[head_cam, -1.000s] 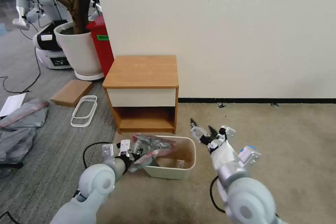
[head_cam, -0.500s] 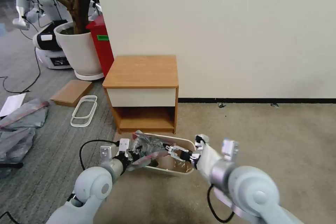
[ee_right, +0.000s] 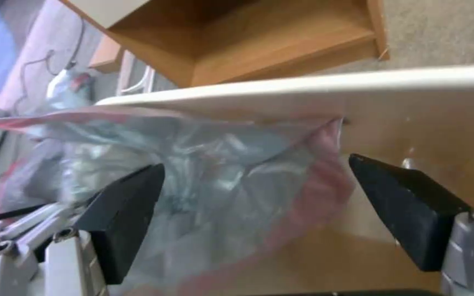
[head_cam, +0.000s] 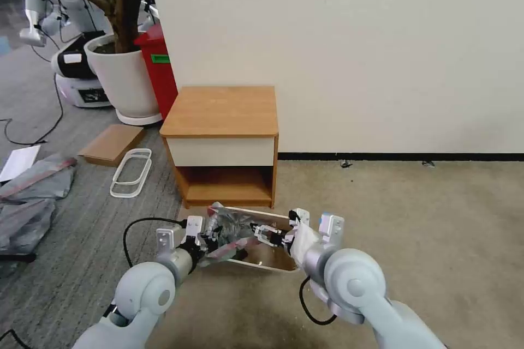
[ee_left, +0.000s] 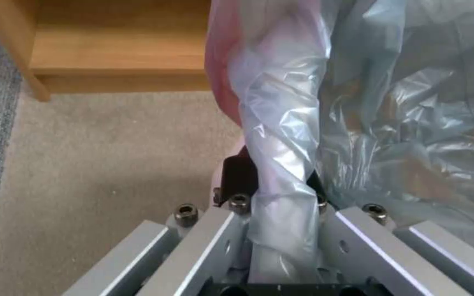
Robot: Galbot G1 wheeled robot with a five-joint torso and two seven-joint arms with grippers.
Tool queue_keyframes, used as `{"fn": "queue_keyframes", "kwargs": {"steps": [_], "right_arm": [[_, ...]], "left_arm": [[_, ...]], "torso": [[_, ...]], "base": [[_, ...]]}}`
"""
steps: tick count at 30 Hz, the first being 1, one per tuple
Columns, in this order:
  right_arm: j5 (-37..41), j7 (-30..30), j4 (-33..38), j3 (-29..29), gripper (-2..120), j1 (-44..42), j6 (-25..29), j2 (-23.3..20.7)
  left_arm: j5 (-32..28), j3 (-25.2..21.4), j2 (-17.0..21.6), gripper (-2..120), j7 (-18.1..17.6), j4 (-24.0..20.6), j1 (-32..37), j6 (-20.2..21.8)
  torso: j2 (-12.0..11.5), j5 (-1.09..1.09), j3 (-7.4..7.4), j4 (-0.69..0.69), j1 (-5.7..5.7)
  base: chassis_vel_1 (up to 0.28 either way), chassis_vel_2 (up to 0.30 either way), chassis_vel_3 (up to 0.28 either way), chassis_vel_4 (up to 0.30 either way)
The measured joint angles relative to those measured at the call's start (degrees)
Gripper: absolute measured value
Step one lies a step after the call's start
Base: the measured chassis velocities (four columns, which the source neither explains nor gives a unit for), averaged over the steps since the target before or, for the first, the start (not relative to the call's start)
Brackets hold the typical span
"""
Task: Pick up the garbage bag from the table and place it over the trash can.
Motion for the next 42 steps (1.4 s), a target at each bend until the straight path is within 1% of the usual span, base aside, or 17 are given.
{"fn": "queue_keyframes", "kwargs": {"steps": [3,14,18,20,21,22,24,26,27,30,31,35,37,38,39,40,42], "right_arm": [[-2.6,-1.32,-1.31,-0.8,89,0.31,0.23,-0.37],[-3.23,-2.42,-4.87,-2.51,89,1.84,0.34,-0.92],[-2.36,-2.96,-5.77,-3.06,83,2.81,0.36,-1.43],[-1.91,-3.33,-5.87,-3.24,76,2.91,0.36,-1.65],[-1.81,-3.54,-5.92,-3.33,69,2.91,0.36,-1.72],[-1.81,-3.54,-5.92,-3.33,69,2.91,0.36,-1.72],[-1.74,-3.87,-5.93,-3.38,63,2.91,0.39,-1.76],[-1.6,-4.4,-5.96,-3.46,52,2.91,0.55,-1.79],[-1.6,-4.4,-5.96,-3.46,52,2.91,0.55,-1.79],[-1.46,-5.32,-6.17,-3.47,39,2.92,0.7,-1.84],[-1.46,-5.32,-6.17,-3.47,39,2.92,0.7,-1.84],[-1.42,-6.98,-6.36,-3.52,20,2.69,0.82,-2.07],[-1.42,-7.33,-6.46,-3.55,16,2.66,0.87,-2.04],[-1.42,-7.8,-6.58,-3.58,10,2.63,1.01,-2.02],[-1.42,-7.8,-6.58,-3.58,10,2.63,1.01,-2.02],[-1.42,-8.32,-6.59,-3.59,4,2.61,1.25,-2.04],[-1.43,-9.72,-6.59,-3.6,0,2.59,2.27,-2.19]], "left_arm": [[0.0,0.15,0.11,3,0.06,-0.18,0.16,-0.02],[-0.02,0.28,0.55,3,0.12,-0.93,0.71,-0.11],[-0.06,0.22,0.71,3,0.15,-1.27,1.26,-0.15],[-0.08,0.22,0.77,3,0.16,-1.34,1.37,-0.17],[-0.09,0.21,0.81,3,0.17,-1.37,1.4,-0.17],[-0.09,0.21,0.81,3,0.17,-1.37,1.4,-0.17],[-0.1,0.2,0.87,3,0.17,-1.39,1.41,-0.17],[-0.13,0.23,0.99,3,0.17,-1.4,1.39,-0.18],[-0.13,0.23,0.99,3,0.17,-1.4,1.39,-0.18],[-0.16,0.38,1.03,3,0.17,-1.37,1.33,-0.17],[-0.16,0.38,1.03,3,0.17,-1.37,1.33,-0.17],[-0.17,0.53,0.91,3,0.17,-1.27,1.34,-0.17],[-0.17,0.55,0.85,3,0.17,-1.27,1.39,-0.18],[-0.17,0.56,0.81,3,0.16,-1.27,1.44,-0.18],[-0.17,0.56,0.81,3,0.16,-1.27,1.44,-0.18],[-0.17,0.55,0.81,3,0.16,-1.29,1.52,-0.18],[-0.21,0.42,0.8,3,0.15,-1.36,1.71,-0.18]], "torso": [[0.0,0.0,0.0,-0.01,0.0],[0.0,0.0,0.0,0.0,0.0],[0.0,0.0,0.0,0.0,0.0],[0.0,0.0,0.0,0.0,0.0],[0.0,0.0,0.0,0.0,0.0],[0.0,0.0,0.0,0.0,0.0],[0.0,0.0,0.0,0.0,0.0],[0.0,0.0,0.0,0.0,0.0],[0.0,0.0,0.0,0.0,0.0],[0.0,0.0,0.0,0.0,0.0],[0.0,0.0,0.0,0.0,0.0],[0.0,0.0,0.0,0.0,0.0],[0.0,0.0,0.0,0.0,0.0],[0.0,0.0,0.0,0.0,0.0],[0.0,0.0,0.0,0.0,0.0],[0.0,0.0,0.0,0.0,0.0],[0.0,0.0,0.0,0.0,0.0]], "base": [[0.0,0.0,0.0,0.0],[0.0,0.0,0.0,0.0],[0.0,0.0,0.0,0.0],[0.0,0.0,0.0,0.0],[0.0,0.0,0.0,0.0],[0.0,0.0,0.0,0.0],[0.0,0.0,0.0,0.0],[0.0,0.0,0.0,0.0],[0.0,0.0,0.0,0.0],[0.0,0.0,0.0,0.0],[0.0,0.0,0.0,0.0],[0.0,0.0,0.0,0.0],[0.0,0.0,0.0,0.0],[0.0,0.0,0.0,0.0],[0.0,0.0,0.0,0.0],[0.0,0.0,0.0,0.0],[0.0,0.0,0.0,0.0]]}}
